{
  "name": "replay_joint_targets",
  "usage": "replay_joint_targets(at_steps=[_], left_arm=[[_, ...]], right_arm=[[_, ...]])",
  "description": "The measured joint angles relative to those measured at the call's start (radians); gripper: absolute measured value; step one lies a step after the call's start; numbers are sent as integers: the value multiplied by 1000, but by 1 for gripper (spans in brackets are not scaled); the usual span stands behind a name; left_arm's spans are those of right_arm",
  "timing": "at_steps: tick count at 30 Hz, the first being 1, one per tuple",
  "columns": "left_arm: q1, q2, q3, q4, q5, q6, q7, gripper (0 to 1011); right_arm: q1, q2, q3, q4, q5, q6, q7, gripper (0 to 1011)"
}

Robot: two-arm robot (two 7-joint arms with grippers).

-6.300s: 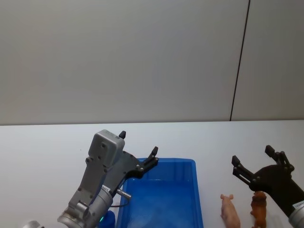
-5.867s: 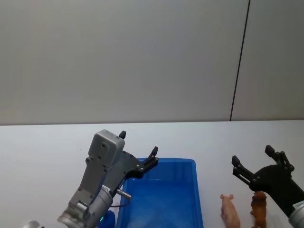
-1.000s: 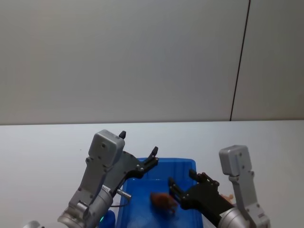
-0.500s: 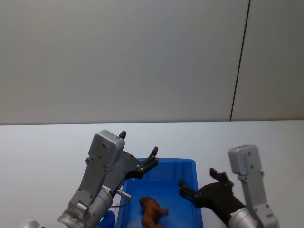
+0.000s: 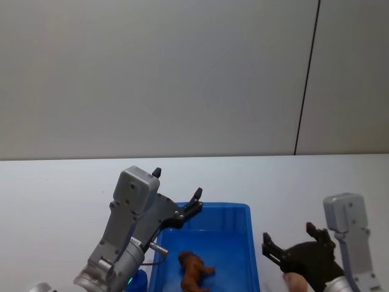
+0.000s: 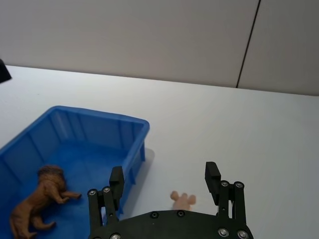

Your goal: Pick up the two dolls from the table and place them into the box.

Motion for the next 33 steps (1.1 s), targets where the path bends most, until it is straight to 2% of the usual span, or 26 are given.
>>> replay_joint_targets(at_steps=[12,24,33], left_arm=[[0,0,0,0,0,0,0,1002],[0,0,0,0,0,0,0,1001],[0,0,0,0,0,0,0,1001]], right_arm=[[-45,14,8,-19,-7,40,-56,1001],[-59,7,9,18,-13,58,-69,994],[-60,-4,11,55,-9,68,-68,763]])
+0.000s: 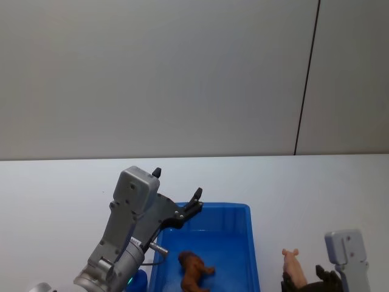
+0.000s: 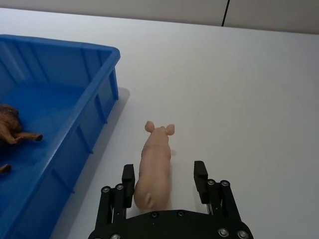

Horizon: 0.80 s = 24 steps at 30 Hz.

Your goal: Pick up the two dolls from the table and place them into the box.

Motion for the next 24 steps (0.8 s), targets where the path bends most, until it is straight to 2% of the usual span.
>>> replay_joint_targets(at_steps=[3,8,12,24], left_arm=[[0,0,0,0,0,0,0,1002],[0,0,0,0,0,0,0,1002],[0,0,0,0,0,0,0,1002],[0,0,0,0,0,0,0,1002]], right_arm=[[0,-3,1,10,2,1,2,644],[0,-7,1,19,2,1,7,530],[-1,-9,2,24,1,-5,13,386],[-3,-12,-3,5,-33,-49,37,378]])
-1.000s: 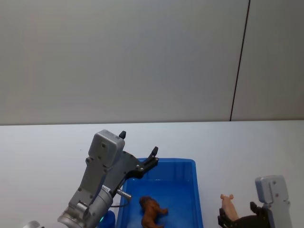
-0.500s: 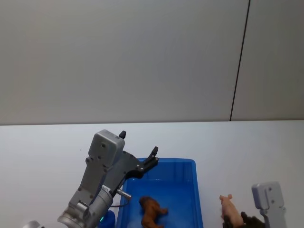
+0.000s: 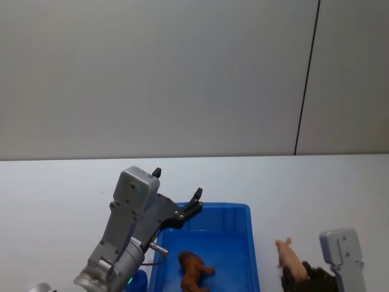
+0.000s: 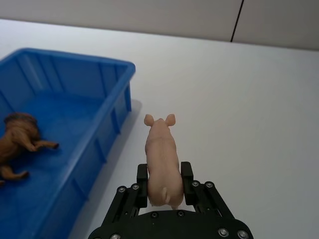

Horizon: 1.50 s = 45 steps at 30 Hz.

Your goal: Pick up the two dolls from the table and place them into the box.

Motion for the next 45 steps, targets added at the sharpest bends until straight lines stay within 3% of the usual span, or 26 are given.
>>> replay_joint_targets(at_steps=[15,25,35,45], left_arm=[[0,0,0,0,0,0,0,1002],[0,0,0,0,0,0,0,1002],[0,0,0,0,0,0,0,1002],[0,0,0,0,0,0,0,1002]], right_arm=[[43,-16,-15,-31,-44,-61,125,378],[112,-55,-35,18,-54,-79,243,404],[153,-80,-43,66,-53,-67,286,734],[146,-74,-33,64,-42,-58,251,1000]])
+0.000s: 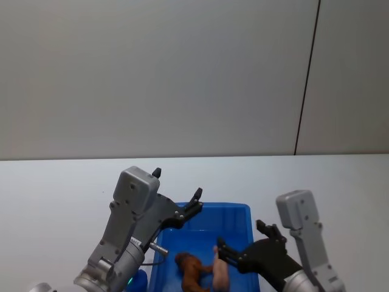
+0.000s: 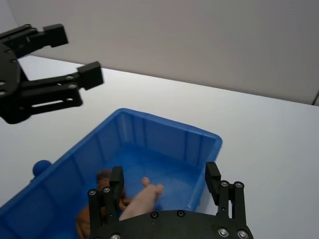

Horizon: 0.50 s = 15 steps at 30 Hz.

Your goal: Pick up the two dolls from the table and place them into the box.

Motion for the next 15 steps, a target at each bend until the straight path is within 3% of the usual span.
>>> replay_joint_targets(at_steps=[15], left_arm=[[0,0,0,0,0,0,0,1002]], right_arm=[[-92,56,44,-79,42,-46,-149,1001]])
